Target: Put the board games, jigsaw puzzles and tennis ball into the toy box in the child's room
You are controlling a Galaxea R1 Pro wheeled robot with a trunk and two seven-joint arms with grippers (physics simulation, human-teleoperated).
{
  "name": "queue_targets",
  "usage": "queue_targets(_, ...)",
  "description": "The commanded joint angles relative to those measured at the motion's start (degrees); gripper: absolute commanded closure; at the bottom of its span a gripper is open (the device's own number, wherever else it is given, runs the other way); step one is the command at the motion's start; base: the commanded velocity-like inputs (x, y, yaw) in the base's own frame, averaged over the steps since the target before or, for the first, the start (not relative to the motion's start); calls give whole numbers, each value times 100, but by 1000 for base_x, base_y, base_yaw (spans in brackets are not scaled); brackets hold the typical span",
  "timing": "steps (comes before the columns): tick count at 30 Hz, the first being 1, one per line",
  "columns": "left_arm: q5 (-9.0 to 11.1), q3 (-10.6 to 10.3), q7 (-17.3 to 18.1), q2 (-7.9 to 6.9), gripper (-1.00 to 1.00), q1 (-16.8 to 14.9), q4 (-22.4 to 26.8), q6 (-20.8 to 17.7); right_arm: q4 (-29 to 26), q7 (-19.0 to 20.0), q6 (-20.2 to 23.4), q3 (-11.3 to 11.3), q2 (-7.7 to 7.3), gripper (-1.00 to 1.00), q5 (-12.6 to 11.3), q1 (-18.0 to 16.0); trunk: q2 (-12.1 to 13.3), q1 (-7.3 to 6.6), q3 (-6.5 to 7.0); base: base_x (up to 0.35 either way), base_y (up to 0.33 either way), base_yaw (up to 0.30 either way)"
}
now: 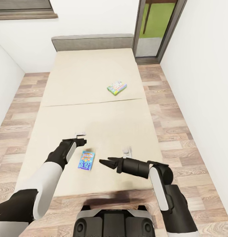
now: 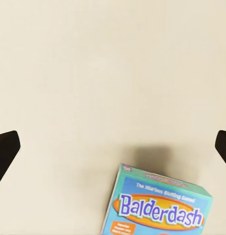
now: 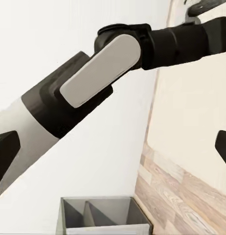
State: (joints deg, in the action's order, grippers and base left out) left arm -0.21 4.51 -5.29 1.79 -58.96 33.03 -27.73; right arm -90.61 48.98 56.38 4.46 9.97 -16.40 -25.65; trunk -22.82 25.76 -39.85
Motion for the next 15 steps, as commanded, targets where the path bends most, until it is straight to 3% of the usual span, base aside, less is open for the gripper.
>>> queue_targets(1, -2, 24, -7, 0, -100, -2, 0, -24, -3, 10, 160, -12, 2, -100, 15, -258, -9, 2, -16, 0, 0, 0)
queue_targets(8, -3, 5, -3, -4, -100, -2, -14, -22, 136, -24, 362, -112, 2, -100, 6, -1422, -9, 2, -81, 0, 0, 0)
queue_targets(10, -5, -8, 0, -5, -100, -2, -15, -22, 416, -32, 362, -187, 2, -100, 5, -1844, -9, 2, -100, 0, 0, 0)
queue_targets(15, -5, -7, 1, -3, -100, -2, -16, -29, 999, -39, 362, -350, 2, -100, 5, -2425, -9, 2, -147, 0, 0, 0)
